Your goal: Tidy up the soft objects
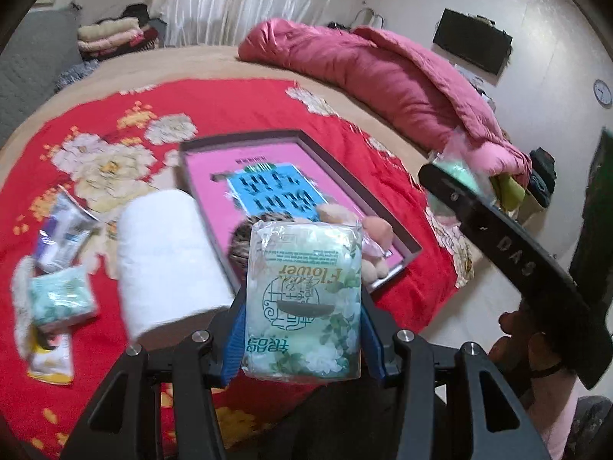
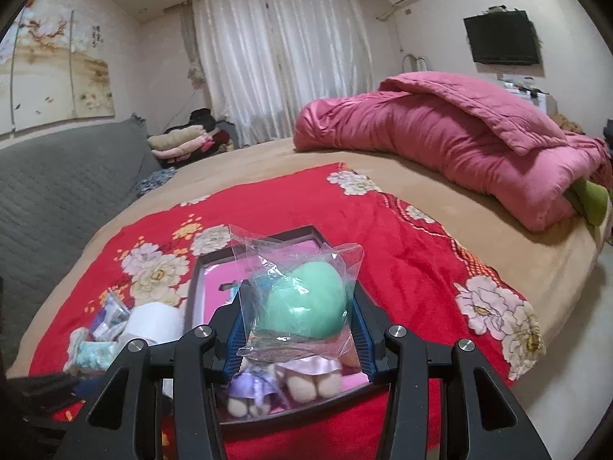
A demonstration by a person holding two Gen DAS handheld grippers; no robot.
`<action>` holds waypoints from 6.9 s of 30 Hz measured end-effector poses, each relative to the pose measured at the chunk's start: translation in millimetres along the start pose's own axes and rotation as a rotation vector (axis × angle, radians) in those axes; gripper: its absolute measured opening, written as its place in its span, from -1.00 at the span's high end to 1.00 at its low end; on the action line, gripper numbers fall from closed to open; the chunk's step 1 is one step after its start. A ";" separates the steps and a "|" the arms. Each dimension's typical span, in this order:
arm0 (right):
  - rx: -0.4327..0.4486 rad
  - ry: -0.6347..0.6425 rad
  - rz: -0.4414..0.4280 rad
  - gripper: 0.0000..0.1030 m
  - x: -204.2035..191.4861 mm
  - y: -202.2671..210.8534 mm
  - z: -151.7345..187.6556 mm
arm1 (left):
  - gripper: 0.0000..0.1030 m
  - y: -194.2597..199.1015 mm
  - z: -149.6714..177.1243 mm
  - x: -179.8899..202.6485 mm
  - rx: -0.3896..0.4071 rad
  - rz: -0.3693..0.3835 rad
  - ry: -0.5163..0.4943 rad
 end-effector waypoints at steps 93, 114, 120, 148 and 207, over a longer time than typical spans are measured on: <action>-0.229 0.022 0.212 -0.37 65.2 -38.4 62.6 | 0.00 -96.7 10.1 14.9 -0.163 -0.157 -0.114; -0.173 0.020 0.180 -0.48 67.2 -38.0 57.4 | -0.01 -93.2 10.6 14.7 -0.151 -0.128 -0.105; -0.186 0.018 0.274 -0.48 80.6 -20.3 54.0 | -0.01 -92.5 10.0 14.7 -0.149 -0.121 -0.095; -0.292 0.077 0.278 -0.48 85.6 -63.7 85.8 | -0.12 -76.4 -0.9 14.8 -0.094 -0.086 -0.069; -0.049 0.251 -0.044 -0.49 -87.2 22.1 11.5 | -0.17 50.9 -8.4 -56.8 0.043 -0.132 0.022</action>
Point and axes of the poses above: each gripper's, at about its wrist camera, not at the fingertips, and y roughly against the way its jaws point, x to its right, z to its underside, the point moved 6 cm from there along -y, roughly the way its jaws point, and after that the axes turned 12 degrees about x, right-handed, at the moved point
